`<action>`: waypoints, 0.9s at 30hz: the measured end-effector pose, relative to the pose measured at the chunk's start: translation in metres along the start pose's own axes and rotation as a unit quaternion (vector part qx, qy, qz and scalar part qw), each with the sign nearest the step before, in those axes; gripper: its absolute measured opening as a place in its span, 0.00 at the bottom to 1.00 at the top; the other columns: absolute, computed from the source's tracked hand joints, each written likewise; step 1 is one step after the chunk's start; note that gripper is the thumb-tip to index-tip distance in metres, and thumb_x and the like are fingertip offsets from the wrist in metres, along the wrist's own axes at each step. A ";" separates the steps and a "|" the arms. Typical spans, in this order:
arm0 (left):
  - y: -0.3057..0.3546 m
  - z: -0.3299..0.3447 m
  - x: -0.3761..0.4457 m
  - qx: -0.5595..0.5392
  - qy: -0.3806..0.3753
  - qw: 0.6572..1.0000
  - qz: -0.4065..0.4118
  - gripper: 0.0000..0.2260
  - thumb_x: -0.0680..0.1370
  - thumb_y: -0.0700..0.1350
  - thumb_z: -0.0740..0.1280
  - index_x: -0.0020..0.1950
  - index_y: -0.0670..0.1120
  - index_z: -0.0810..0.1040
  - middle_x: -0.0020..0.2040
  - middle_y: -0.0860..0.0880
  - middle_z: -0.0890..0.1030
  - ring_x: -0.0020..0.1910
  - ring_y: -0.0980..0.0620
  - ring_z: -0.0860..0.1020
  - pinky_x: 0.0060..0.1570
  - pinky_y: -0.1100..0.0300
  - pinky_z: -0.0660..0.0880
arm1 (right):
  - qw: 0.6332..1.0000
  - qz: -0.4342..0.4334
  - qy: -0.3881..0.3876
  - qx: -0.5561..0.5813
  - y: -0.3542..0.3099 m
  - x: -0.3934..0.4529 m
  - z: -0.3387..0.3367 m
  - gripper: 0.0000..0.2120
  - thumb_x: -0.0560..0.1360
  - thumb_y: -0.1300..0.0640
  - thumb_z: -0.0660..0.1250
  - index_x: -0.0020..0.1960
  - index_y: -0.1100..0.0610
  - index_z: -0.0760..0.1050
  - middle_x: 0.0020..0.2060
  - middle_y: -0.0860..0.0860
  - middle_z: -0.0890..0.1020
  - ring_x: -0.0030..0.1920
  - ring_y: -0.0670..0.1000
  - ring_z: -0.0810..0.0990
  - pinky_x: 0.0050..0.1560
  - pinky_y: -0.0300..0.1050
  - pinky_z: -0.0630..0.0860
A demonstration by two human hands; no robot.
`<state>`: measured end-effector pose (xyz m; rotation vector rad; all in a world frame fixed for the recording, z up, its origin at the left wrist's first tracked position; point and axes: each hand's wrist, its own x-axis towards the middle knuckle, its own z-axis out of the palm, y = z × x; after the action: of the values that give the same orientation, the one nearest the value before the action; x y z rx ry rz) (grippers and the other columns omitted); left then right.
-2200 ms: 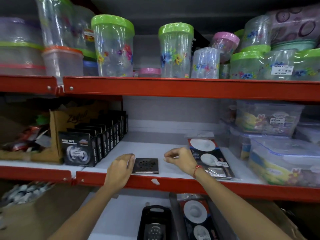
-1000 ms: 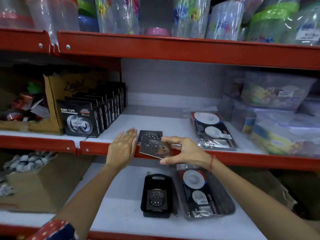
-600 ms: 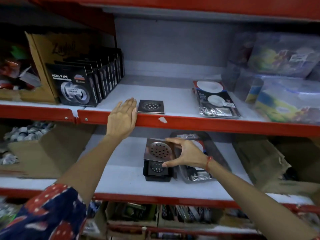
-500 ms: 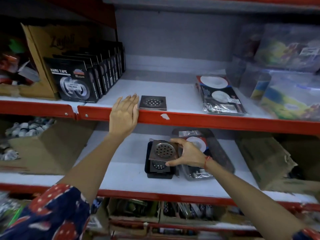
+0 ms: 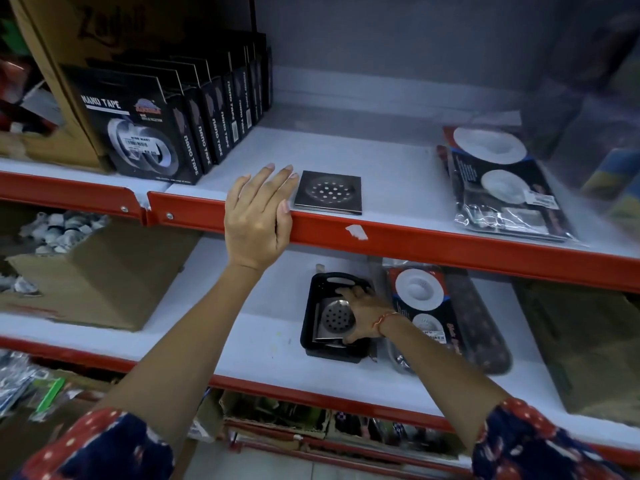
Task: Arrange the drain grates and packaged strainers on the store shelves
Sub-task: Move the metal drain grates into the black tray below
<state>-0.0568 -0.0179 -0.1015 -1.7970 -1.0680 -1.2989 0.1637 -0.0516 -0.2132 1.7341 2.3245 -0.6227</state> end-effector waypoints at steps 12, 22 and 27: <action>-0.003 0.004 -0.002 0.003 0.008 1.000 0.003 0.20 0.81 0.43 0.51 0.62 0.45 0.80 0.62 0.49 0.82 0.65 0.49 0.77 0.67 0.51 0.67 | 0.996 -0.033 -0.011 -0.078 0.016 0.036 0.028 0.56 0.60 0.39 0.75 0.77 0.50 0.48 0.72 0.57 0.66 0.73 0.57 0.63 0.78 0.54 0.45; -0.003 0.004 -0.002 0.011 -0.006 1.000 -0.002 0.21 0.81 0.43 0.50 0.65 0.45 0.79 0.63 0.49 0.81 0.66 0.50 0.76 0.69 0.52 0.65 | 0.996 -0.033 0.001 -0.083 0.013 0.029 0.031 0.57 0.62 0.40 0.75 0.78 0.52 0.43 0.76 0.56 0.59 0.76 0.57 0.57 0.78 0.54 0.42; -0.001 0.002 -0.002 0.006 -0.013 1.000 -0.008 0.20 0.81 0.43 0.50 0.65 0.45 0.78 0.64 0.49 0.81 0.67 0.50 0.75 0.71 0.51 0.64 | 0.995 -0.063 0.072 -0.034 -0.004 -0.002 0.009 0.47 0.67 0.43 0.72 0.78 0.52 0.50 0.74 0.54 0.64 0.73 0.56 0.63 0.73 0.50 0.61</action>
<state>-0.0578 -0.0164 -0.1038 -1.8056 -1.1040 -1.2788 0.1597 -0.0585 -0.2196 1.6633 2.5382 -0.4434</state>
